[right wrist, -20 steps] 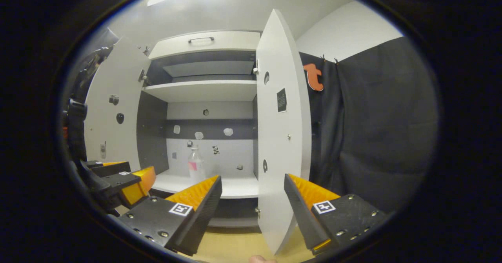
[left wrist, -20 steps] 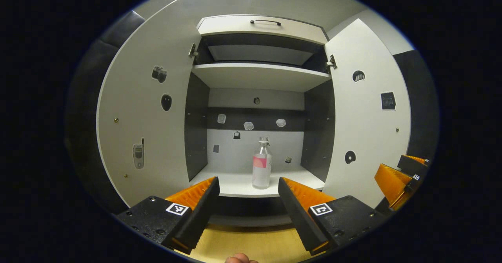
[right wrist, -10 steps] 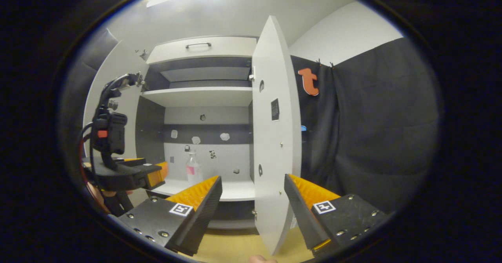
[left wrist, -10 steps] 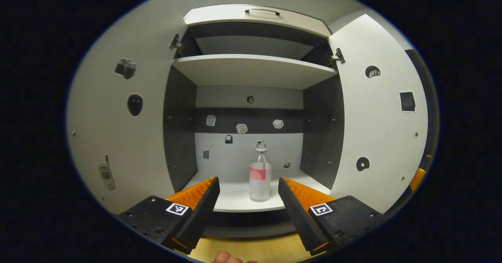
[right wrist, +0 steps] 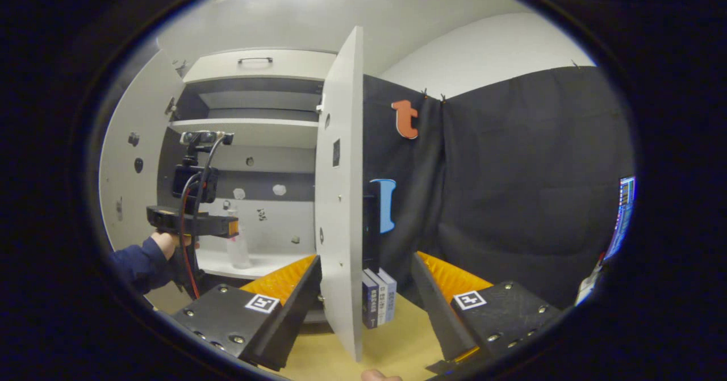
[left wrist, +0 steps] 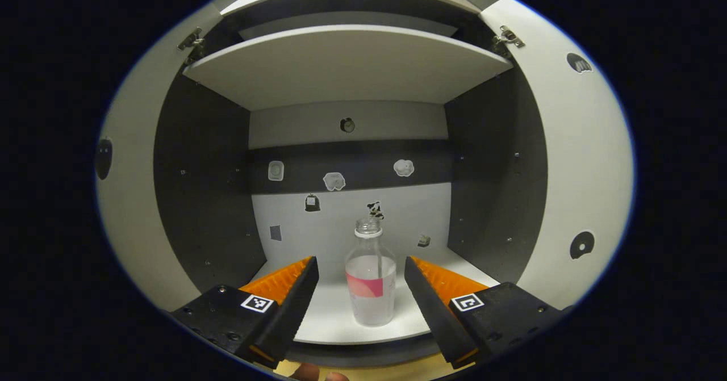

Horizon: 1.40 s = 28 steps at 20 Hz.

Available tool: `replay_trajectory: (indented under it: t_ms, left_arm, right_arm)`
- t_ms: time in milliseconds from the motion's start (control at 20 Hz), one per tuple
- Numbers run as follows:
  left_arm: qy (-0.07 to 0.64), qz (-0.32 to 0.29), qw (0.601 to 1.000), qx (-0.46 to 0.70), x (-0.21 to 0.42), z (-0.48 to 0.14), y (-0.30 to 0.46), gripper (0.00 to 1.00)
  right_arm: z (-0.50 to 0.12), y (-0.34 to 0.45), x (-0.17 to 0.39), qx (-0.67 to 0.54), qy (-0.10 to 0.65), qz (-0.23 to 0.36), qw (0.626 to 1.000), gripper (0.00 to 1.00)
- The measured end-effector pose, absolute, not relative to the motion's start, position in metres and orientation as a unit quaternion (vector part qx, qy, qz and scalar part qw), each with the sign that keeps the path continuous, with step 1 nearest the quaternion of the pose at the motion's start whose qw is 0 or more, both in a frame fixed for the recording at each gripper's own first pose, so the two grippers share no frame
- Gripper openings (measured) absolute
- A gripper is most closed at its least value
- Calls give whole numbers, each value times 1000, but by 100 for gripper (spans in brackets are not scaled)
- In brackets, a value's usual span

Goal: Grasp the bottle in the cabinet with the left hand and place it on the coaster, then close the right door with the right hand and the left door with the left hand.

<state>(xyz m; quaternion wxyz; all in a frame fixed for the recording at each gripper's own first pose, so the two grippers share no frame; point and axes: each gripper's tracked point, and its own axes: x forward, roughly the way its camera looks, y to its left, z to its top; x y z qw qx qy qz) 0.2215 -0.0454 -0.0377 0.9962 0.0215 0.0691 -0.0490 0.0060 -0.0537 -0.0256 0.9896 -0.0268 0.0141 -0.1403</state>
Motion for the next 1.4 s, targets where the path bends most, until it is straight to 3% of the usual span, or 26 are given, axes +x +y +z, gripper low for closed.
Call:
replay_trajectory:
  t_ms: [550, 650, 700, 1000, 1400]
  left_arm:
    - [133, -44, 990, 25, 270, -85, -63, 98]
    - [132, -42, 990, 22, 271, -83, -63, 85]
    - [134, -43, 990, 22, 269, -85, -63, 80]
    - [126, -58, 990, 19, 253, -72, -61, 80]
    - [108, -100, 988, -40, 187, -49, -49, 80]
  right_arm:
    - [-29, -81, -16, -18, 29, -191, 981, 96]
    - [-30, -84, -17, -11, 30, -193, 981, 96]
    - [-30, -85, -18, -9, 30, -195, 980, 96]
    - [-28, -94, -24, 3, 27, -198, 980, 96]
    - [-25, -95, -31, 5, 30, -177, 984, 96]
